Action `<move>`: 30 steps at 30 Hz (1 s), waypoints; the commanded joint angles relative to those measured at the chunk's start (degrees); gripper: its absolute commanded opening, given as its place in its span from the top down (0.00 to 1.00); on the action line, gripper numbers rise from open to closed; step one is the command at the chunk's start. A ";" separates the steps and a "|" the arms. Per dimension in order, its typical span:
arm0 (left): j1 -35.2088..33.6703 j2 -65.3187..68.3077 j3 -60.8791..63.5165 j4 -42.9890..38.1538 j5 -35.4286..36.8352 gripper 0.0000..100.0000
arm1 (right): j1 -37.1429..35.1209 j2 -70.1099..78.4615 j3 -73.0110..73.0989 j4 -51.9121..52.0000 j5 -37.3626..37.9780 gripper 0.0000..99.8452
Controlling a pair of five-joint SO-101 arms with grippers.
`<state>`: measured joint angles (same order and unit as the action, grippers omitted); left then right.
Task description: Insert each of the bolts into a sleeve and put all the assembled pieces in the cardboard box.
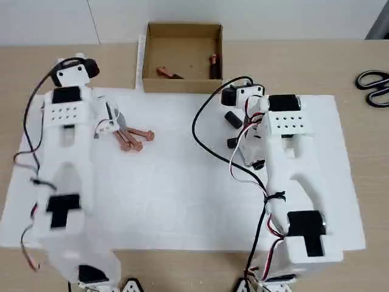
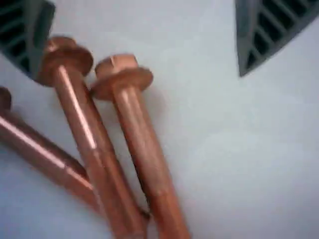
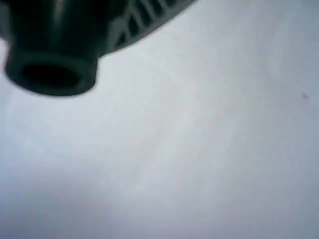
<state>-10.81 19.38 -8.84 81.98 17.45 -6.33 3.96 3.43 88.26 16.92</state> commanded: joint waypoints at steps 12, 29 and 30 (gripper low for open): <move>2.11 18.81 -13.41 0.18 1.41 0.89 | 0.22 -0.57 -2.55 0.22 -0.79 0.99; 2.11 18.81 -29.05 16.26 1.14 0.96 | 0.22 -0.57 -2.55 -0.04 -0.79 0.99; 2.11 18.81 -29.93 17.05 1.05 0.96 | 0.22 -0.57 -2.55 -0.04 -0.79 0.99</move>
<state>-8.79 39.08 -34.42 96.48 18.68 -6.42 3.96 3.43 88.26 16.84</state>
